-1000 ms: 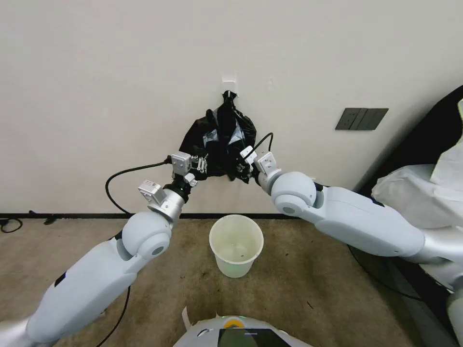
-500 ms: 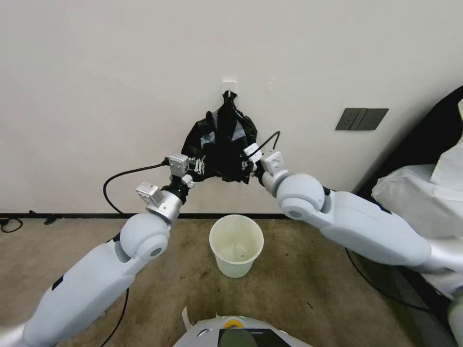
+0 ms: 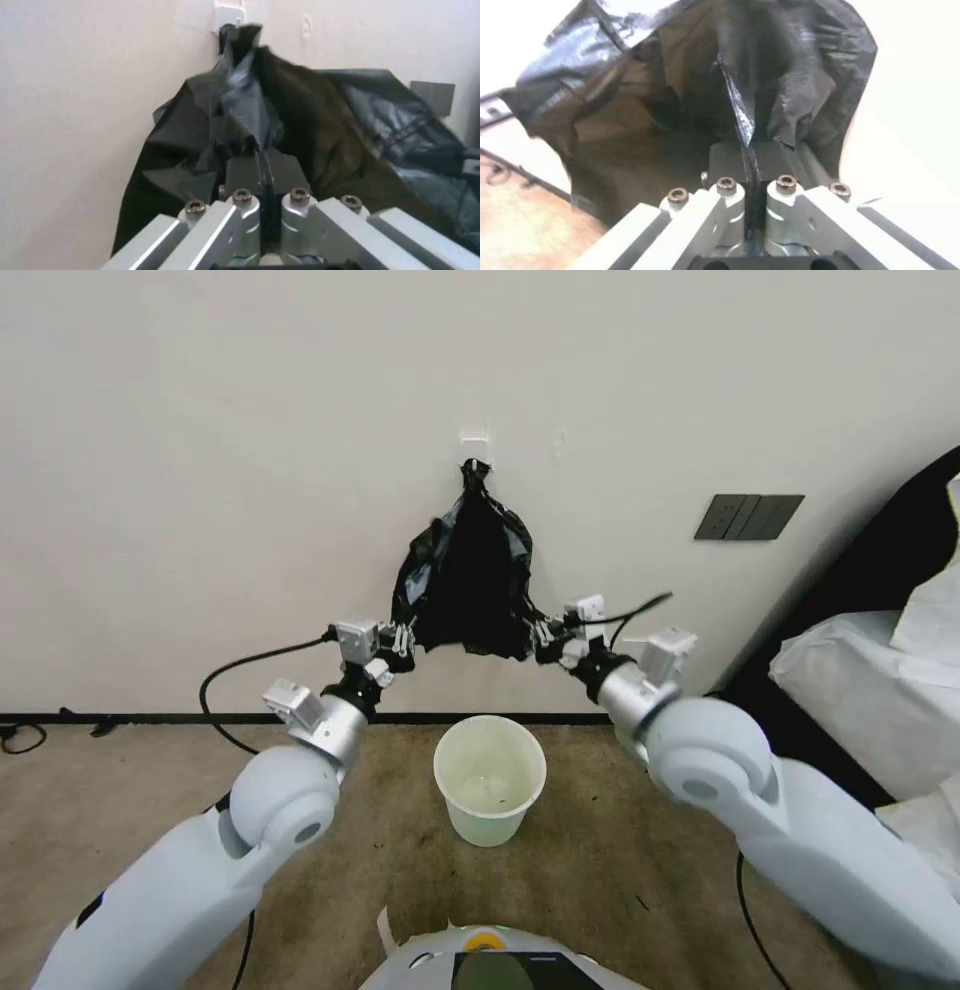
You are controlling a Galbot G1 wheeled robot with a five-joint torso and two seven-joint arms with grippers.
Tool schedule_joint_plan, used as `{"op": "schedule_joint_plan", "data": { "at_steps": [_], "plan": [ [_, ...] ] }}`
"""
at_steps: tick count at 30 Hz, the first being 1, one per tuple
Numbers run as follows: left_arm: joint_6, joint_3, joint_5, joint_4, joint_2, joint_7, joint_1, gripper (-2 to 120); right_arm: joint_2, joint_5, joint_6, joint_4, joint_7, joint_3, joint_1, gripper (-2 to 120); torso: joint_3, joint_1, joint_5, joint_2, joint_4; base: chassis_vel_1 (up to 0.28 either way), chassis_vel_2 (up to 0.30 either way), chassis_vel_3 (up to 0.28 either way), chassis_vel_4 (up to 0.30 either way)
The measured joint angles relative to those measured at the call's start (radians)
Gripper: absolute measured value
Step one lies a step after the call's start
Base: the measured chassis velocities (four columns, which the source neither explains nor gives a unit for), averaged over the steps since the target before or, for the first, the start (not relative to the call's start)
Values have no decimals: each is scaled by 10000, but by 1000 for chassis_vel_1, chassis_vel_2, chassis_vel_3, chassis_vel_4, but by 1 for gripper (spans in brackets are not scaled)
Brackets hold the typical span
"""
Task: Place a trash bag onto the trash bin.
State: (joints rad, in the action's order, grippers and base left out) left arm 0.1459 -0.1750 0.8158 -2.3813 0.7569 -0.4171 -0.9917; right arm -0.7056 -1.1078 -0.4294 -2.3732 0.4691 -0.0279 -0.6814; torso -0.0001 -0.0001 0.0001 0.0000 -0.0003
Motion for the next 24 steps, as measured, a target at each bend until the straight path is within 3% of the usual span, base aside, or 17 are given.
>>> {"op": "schedule_joint_plan", "data": {
  "at_steps": [3,12,24],
  "plan": [
    [-15,-50,-12,-73,0,7,-156,0,-48,14,63,-145,-5,-206,-308,0,0,0,1,0,1,0,0,0,0],
    [-98,-587,-519,-784,117,162,-1872,0,-813,540,380,-1316,-12,-1814,-3186,0,0,-1,-1,0,3,0,0,0,0],
    [-204,-150,-680,-671,177,213,-1564,0,-1109,1036,511,-1300,-7,-2324,-4001,0,1,0,0,0,3,0,0,0,0]
  ]
}}
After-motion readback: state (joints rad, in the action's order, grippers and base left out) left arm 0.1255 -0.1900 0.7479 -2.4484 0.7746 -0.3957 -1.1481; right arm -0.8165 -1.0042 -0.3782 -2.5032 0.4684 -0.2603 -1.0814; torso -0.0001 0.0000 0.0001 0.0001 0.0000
